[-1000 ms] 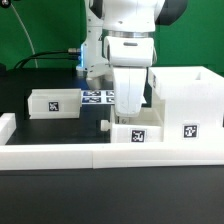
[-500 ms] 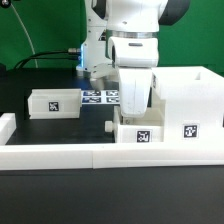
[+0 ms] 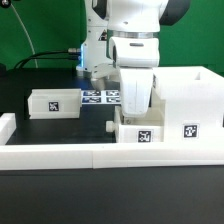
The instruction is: Assemble drawer
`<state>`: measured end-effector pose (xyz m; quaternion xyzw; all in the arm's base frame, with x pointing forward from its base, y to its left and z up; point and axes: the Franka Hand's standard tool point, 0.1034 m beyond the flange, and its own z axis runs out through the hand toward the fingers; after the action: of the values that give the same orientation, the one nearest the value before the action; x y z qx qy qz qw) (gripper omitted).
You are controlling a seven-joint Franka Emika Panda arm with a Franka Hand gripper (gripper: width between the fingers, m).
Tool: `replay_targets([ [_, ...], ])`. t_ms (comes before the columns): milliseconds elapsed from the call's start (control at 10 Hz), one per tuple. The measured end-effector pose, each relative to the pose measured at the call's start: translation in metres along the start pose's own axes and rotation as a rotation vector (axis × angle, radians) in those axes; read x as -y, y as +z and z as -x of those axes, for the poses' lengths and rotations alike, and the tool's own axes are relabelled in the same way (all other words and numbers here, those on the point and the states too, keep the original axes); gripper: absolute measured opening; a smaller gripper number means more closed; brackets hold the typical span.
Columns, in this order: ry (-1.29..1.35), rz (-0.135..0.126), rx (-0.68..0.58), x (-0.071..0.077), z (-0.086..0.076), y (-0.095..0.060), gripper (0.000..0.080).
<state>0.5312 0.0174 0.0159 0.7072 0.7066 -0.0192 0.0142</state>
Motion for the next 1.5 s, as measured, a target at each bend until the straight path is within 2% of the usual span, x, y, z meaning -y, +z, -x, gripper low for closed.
replay_targets([
  [500,-0.006,0.004,0.012,-0.003,0.000,0.000,0.0042],
  [600,0.007,0.006,0.012,-0.004,0.000,-0.001,0.0244],
  [700,0.025,0.014,0.011,-0.004,0.000,-0.007,0.0244],
  [800,0.033,0.025,0.011,-0.006,0.000,-0.016,0.0380],
  [900,0.035,0.033,0.011,-0.008,0.000,-0.023,0.0559],
  [1000,0.037,0.032,0.014,-0.009,0.001,-0.029,0.0621],
  [1200,0.040,0.051,0.018,-0.014,0.012,-0.044,0.0644],
  [1500,0.022,0.043,0.026,-0.017,0.043,-0.043,0.0648],
])
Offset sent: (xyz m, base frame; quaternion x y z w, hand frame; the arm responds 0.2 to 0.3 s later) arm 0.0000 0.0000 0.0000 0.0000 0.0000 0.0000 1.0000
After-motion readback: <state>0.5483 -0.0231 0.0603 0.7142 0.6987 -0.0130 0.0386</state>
